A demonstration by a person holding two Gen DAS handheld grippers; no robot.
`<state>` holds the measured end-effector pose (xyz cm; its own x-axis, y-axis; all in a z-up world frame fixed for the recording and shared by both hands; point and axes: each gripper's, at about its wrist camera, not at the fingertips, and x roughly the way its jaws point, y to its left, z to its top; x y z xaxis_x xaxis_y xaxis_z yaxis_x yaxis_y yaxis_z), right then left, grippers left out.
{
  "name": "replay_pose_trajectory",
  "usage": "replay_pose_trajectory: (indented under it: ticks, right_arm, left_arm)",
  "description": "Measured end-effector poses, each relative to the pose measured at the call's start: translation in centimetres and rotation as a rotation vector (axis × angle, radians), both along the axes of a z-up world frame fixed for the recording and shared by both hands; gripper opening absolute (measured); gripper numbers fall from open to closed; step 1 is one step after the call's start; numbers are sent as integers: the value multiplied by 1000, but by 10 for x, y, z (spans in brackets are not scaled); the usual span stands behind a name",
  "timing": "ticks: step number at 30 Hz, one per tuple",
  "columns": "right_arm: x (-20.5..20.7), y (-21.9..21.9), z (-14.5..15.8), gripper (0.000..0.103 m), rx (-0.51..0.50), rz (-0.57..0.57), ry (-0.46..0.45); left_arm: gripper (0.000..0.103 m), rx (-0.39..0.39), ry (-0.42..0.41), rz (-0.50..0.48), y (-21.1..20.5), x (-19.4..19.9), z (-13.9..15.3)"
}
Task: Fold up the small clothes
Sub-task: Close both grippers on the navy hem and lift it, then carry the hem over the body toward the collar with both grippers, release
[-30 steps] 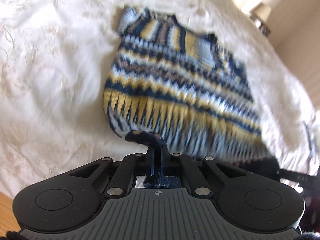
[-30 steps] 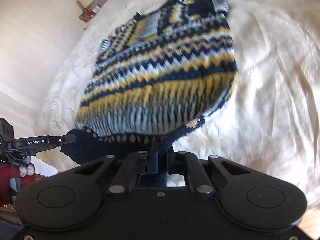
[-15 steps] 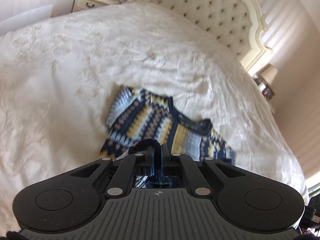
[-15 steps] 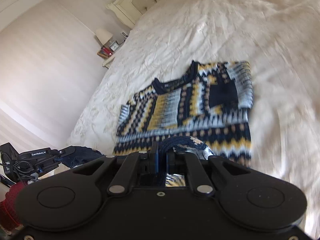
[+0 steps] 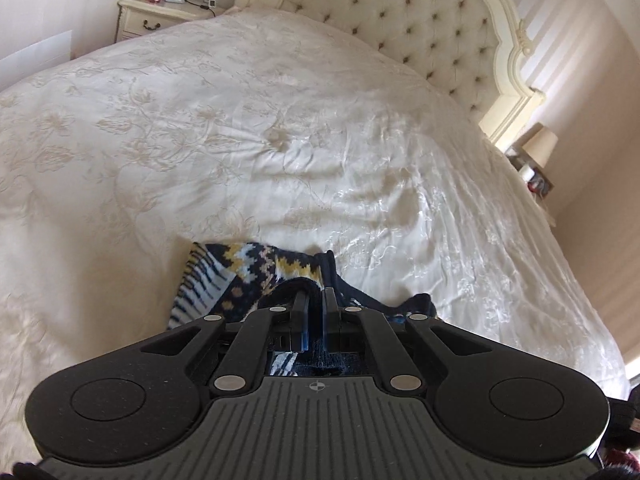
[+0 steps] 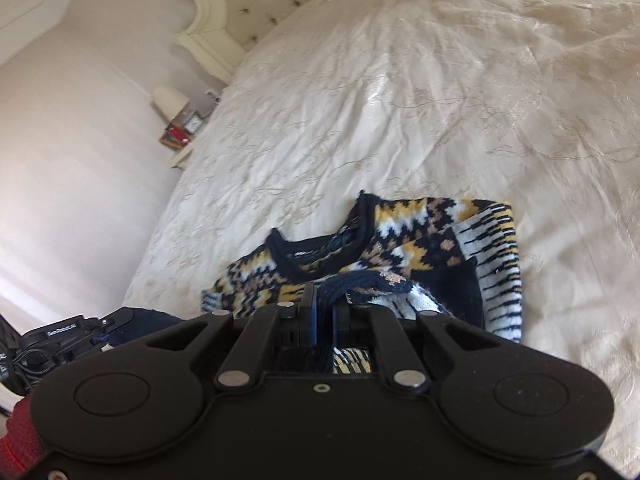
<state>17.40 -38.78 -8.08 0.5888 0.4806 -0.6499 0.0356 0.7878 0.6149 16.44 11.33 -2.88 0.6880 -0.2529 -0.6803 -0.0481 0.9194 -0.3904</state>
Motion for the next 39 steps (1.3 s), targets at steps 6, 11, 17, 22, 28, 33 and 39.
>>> replay_pose_trajectory:
  ticks: [6, 11, 17, 22, 28, 33, 39]
  right_arm:
    - [32, 4, -25, 14, -37, -76, 79]
    - [54, 4, -43, 22, -46, -128, 138]
    - [77, -3, -68, 35, -43, -164, 190]
    - [88, -8, -75, 67, -71, -189, 150]
    - [94, 0, -62, 67, -191, -144, 83]
    - [85, 35, -46, 73, -337, -21, 9]
    - [73, 79, -39, 77, -418, 154, -73]
  left_arm:
    - [6, 61, 57, -65, -9, 41, -25]
    - [7, 72, 117, -70, -6, 68, -47]
    - [13, 85, 156, -31, 6, 97, -65]
    - [29, 134, 149, -36, 10, 110, -64]
    - [34, 223, 115, -128, -15, 96, -51]
    - [43, 282, 113, -266, -51, 80, -59]
    - [43, 305, 165, -325, -68, 83, -85]
